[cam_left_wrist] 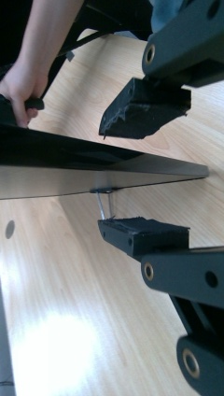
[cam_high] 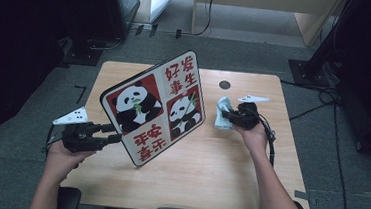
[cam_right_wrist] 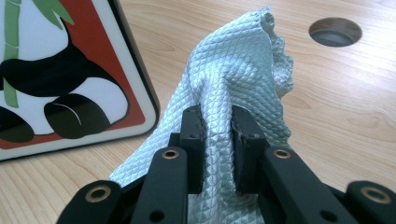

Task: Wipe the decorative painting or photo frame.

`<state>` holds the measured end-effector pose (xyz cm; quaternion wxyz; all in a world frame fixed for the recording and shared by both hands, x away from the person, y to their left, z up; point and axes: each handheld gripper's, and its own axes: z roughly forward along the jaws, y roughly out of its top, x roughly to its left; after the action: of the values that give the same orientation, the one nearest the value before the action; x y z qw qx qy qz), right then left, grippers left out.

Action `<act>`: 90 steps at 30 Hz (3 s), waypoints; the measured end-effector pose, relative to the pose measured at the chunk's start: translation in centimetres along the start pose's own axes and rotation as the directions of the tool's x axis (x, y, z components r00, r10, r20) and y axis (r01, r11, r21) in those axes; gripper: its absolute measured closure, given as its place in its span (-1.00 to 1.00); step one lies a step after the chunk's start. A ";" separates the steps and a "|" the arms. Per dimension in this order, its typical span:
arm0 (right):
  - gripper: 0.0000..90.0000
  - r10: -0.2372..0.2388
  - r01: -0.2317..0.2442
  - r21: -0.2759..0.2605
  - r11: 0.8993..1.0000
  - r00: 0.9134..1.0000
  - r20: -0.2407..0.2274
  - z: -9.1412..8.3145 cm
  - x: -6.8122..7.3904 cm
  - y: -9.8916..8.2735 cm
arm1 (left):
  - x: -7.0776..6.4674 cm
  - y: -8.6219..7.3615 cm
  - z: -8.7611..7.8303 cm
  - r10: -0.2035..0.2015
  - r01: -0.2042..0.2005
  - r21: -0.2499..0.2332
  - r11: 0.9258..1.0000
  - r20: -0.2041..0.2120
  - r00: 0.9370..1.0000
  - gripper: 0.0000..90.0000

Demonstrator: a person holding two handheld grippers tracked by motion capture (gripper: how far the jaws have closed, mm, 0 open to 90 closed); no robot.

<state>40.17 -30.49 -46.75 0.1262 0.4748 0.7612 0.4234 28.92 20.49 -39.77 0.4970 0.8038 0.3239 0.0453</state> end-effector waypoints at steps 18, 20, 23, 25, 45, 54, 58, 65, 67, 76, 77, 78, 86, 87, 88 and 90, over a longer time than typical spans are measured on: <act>0.72 0.023 -0.022 -0.017 1.000 0.999 0.036 -2.0 -1.7 -1.2 | 1.6 -1.6 -0.4 0.007 -0.007 0.002 1.000 -0.055 0.998 -0.09; 0.72 0.020 -0.019 -0.027 0.999 0.999 0.043 -2.2 -1.9 -1.4 | 1.9 -1.7 -0.4 0.000 0.000 -0.002 1.000 -0.062 0.998 -0.09; 0.72 0.028 -0.027 -0.030 0.999 0.998 0.051 -2.4 -2.2 -1.6 | 2.1 -1.8 -0.3 -0.006 0.005 -0.003 1.000 -0.080 0.997 -0.09; 0.71 0.034 -0.033 -0.031 0.999 0.997 0.066 -2.4 -2.6 -1.8 | 2.4 -1.8 -0.1 -0.018 0.018 0.000 1.000 -0.087 0.996 -0.09; 0.69 0.065 -0.067 0.009 0.998 0.987 0.144 -2.0 -4.9 -4.2 | 5.0 -1.2 2.1 -0.056 0.057 0.005 0.998 -0.107 0.993 -0.06; 0.57 0.080 -0.085 0.023 0.996 0.982 0.169 -1.4 -5.7 -4.7 | 5.2 -1.3 2.3 -0.058 0.060 0.018 0.998 -0.115 0.992 -0.07; 0.51 0.097 -0.102 0.028 0.994 0.982 0.160 -1.4 -5.9 -4.8 | 5.1 -1.2 2.4 -0.061 0.064 0.024 0.998 -0.111 0.992 -0.07; 0.12 0.130 -0.130 -0.009 0.991 0.980 0.148 -1.8 -6.1 -4.6 | 5.1 -1.2 2.5 -0.060 0.063 0.028 0.998 -0.105 0.993 -0.11; 0.09 0.139 -0.137 -0.021 0.990 0.980 0.141 -2.1 -6.1 -4.5 | 5.1 -1.2 2.4 -0.065 0.068 0.029 0.997 -0.104 0.992 -0.11; 0.07 0.104 -0.102 -0.018 0.995 0.985 0.141 -3.6 -5.0 -4.2 | 5.2 -1.3 2.5 -0.061 0.066 0.039 0.997 -0.109 0.992 -0.12; 0.06 0.099 -0.097 -0.021 0.995 0.985 0.141 -3.8 -4.8 -4.2 | 5.2 -1.3 2.5 -0.062 0.066 0.040 0.997 -0.110 0.992 -0.12; 0.06 0.100 -0.097 -0.026 0.995 0.985 0.138 -3.9 -4.7 -4.2 | 5.1 -1.3 2.5 -0.060 0.065 0.041 0.997 -0.113 0.992 -0.12; 0.02 0.069 -0.067 -0.022 0.998 0.990 0.127 -4.9 -3.2 -4.4 | 5.1 -1.3 2.5 -0.058 0.064 0.048 0.997 -0.111 0.992 -0.13; 0.02 0.066 -0.063 -0.026 0.998 0.990 0.126 -5.2 -3.0 -4.5 | 5.1 -1.3 2.5 -0.058 0.064 0.048 0.997 -0.111 0.992 -0.13; 0.02 0.066 -0.062 -0.029 0.998 0.990 0.123 -5.3 -2.9 -4.6 | 5.1 -1.3 2.5 -0.057 0.063 0.048 0.997 -0.110 0.992 -0.13; 0.02 0.064 -0.061 -0.035 0.998 0.991 0.117 -5.8 -2.6 -4.7 | 5.0 -1.3 2.6 -0.058 0.063 0.049 0.997 -0.109 0.992 -0.13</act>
<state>35.17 -36.57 -47.35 0.1653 0.5207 0.7304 0.4100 33.28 21.76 -43.38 0.4586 0.8028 0.3755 0.0649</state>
